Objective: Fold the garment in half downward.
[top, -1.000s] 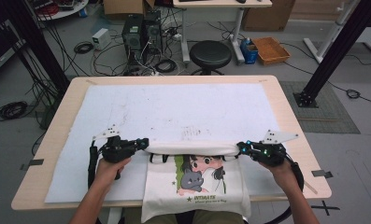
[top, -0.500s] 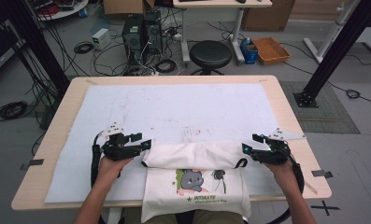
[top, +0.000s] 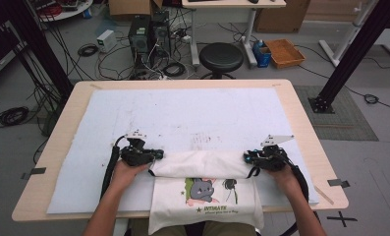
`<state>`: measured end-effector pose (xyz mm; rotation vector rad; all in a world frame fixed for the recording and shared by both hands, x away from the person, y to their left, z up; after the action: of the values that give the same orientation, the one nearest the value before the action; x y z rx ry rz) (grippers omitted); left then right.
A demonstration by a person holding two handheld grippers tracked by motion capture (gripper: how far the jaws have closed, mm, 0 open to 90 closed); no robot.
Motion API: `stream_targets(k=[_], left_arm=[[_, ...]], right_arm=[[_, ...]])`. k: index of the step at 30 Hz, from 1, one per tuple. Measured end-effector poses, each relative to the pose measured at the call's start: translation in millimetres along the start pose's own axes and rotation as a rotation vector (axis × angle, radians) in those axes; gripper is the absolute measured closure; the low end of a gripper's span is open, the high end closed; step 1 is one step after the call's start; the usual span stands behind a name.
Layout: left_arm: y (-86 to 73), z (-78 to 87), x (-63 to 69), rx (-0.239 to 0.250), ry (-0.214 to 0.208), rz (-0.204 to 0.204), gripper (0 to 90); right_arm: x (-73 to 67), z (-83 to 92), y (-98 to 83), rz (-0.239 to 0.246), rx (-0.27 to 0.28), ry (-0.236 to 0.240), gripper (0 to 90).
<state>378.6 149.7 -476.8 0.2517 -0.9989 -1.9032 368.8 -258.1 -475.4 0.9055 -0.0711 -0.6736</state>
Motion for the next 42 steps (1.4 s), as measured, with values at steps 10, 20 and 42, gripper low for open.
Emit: stream_targets(k=[10, 20, 42], left_arm=[[21.4, 7.4, -23.3, 0.204, 0.008, 0.109, 85.8], [65.5, -3.0, -40.8, 0.302, 0.136, 0.131, 74.5], [10.7, 0.2, -12.1, 0.142, 0.166, 0.096, 60.0]], right_arm=[[18.5, 0.5, 26.8, 0.018, 0.089, -0.117, 84.0], [49.1, -22.5, 67.5, -0.017, 0.11, -0.222, 82.3], [23.7, -1.8, 20.8, -0.143, 0.185, -0.148, 44.2]])
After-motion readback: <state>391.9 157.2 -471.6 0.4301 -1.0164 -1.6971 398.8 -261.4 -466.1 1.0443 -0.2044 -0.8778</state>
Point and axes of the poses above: each handheld gripper's, and its own axes: z roughly backward along the jaws, y roughly out of its top, x roughly to its right, the point moved 4 cm from there along -z, roughly forward along the jaws, and after that the axes turned 11 degrees about y, right-handed, at the moved point
